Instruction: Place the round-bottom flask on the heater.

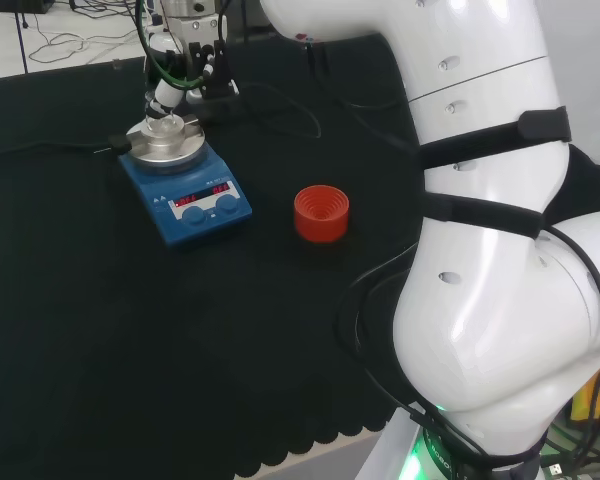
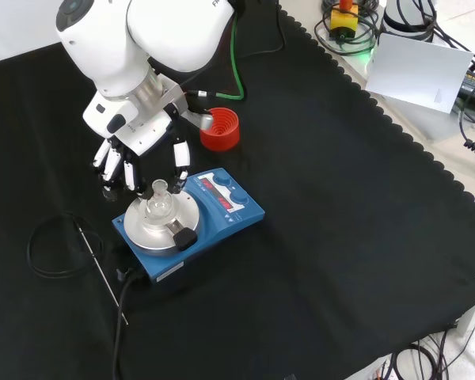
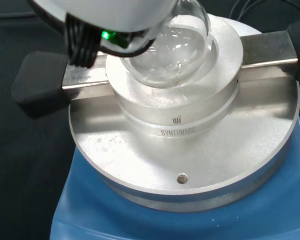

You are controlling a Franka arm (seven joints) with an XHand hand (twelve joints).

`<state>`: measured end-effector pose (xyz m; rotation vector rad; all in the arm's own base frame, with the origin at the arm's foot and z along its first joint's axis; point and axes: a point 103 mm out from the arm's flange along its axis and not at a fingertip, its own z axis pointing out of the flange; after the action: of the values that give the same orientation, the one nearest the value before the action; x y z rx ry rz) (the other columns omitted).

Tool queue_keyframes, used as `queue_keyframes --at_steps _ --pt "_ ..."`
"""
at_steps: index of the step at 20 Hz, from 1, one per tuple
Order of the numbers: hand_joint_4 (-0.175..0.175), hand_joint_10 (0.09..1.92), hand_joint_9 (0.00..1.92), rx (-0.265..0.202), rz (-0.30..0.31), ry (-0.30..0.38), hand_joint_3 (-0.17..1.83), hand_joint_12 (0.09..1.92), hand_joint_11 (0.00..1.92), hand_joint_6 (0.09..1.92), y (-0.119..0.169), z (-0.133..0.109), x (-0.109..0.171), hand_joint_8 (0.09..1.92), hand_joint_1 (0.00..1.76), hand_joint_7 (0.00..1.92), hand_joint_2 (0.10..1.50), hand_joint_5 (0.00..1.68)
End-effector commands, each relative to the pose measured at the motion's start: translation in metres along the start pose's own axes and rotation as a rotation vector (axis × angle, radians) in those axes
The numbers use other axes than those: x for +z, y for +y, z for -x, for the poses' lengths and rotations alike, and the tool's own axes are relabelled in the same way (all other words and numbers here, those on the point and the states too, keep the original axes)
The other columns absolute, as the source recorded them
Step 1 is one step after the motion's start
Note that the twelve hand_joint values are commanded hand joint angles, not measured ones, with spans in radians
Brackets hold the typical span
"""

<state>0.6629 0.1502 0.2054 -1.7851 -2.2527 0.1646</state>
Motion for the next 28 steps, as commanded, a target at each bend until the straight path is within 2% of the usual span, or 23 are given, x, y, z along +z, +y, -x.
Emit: queue_keyframes --at_steps 1,6,13,17,19,20,21,25,28 --pt "0.175 0.58 0.66 0.004 0.002 -0.004 0.74 1.34 0.35 0.94 0.004 -0.004 -0.002 0.68 1.09 0.41 0.67 1.14" --pt "0.175 0.58 0.66 0.008 -0.023 0.005 0.73 1.34 0.35 0.93 0.006 -0.005 0.002 0.68 1.09 0.4 0.67 1.15" --pt "0.175 0.62 0.59 0.028 -0.069 0.006 0.54 1.35 0.31 0.85 0.007 -0.001 0.006 0.7 1.08 0.33 0.77 1.14" --pt "0.175 0.65 0.56 0.021 -0.073 0.024 0.42 1.37 0.27 0.86 0.004 0.002 0.007 0.71 1.07 0.31 0.84 1.11" --pt "0.032 0.66 0.53 0.011 -0.069 0.031 0.47 1.39 0.21 0.85 0.001 0.004 0.006 0.7 0.98 0.29 0.75 0.98" --pt "-0.01 0.66 0.51 0.01 -0.069 0.033 0.52 1.4 0.18 0.85 0.0 0.005 0.006 0.7 0.96 0.28 0.7 0.92" --pt "-0.032 0.67 0.5 0.011 -0.067 0.036 0.56 1.41 0.14 0.86 -0.002 0.005 0.006 0.7 0.94 0.26 0.66 0.85" --pt "-0.061 0.68 0.45 0.023 -0.053 0.047 0.62 1.42 0.08 0.81 -0.008 0.007 0.0 0.7 0.91 0.22 0.59 0.56" --pt "-0.07 0.7 0.42 0.028 -0.038 0.05 0.6 1.43 0.07 0.66 -0.015 0.006 -0.007 0.71 0.88 0.18 0.59 0.38"
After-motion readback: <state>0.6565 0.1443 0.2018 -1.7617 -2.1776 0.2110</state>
